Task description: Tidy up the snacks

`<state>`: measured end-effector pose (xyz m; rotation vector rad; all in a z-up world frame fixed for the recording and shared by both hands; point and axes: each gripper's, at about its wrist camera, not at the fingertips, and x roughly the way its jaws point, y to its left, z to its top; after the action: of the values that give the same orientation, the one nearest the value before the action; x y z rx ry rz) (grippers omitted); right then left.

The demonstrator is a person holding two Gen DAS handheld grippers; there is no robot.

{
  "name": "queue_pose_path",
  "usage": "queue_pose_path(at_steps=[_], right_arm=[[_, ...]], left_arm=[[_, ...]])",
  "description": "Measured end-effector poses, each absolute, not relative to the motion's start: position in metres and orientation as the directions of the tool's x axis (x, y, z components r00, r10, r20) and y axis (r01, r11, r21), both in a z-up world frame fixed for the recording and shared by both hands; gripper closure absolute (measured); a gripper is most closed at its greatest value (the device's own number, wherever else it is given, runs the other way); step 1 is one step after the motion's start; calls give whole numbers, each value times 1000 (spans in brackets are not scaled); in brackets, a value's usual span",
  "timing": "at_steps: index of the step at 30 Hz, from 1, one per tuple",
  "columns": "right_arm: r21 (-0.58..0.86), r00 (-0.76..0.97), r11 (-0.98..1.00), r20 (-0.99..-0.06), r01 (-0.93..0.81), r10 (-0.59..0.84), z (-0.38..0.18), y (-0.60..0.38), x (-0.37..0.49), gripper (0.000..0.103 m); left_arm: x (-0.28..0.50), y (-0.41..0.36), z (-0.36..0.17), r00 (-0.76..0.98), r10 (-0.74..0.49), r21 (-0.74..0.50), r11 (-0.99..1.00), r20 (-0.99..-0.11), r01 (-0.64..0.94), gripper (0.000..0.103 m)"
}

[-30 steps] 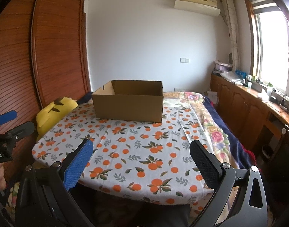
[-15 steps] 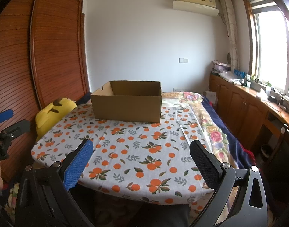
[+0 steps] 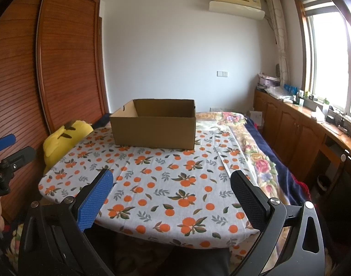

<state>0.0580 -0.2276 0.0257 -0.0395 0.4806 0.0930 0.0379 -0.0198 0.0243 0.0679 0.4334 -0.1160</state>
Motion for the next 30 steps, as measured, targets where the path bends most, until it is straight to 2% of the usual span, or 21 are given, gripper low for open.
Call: queue_pose_path(at_steps=[30], right_arm=[[-15,884,995,-461,-96,78,26,-228,57,0]], left_arm=[[37,-15,26,904,-95,42,991,-417,124,0]])
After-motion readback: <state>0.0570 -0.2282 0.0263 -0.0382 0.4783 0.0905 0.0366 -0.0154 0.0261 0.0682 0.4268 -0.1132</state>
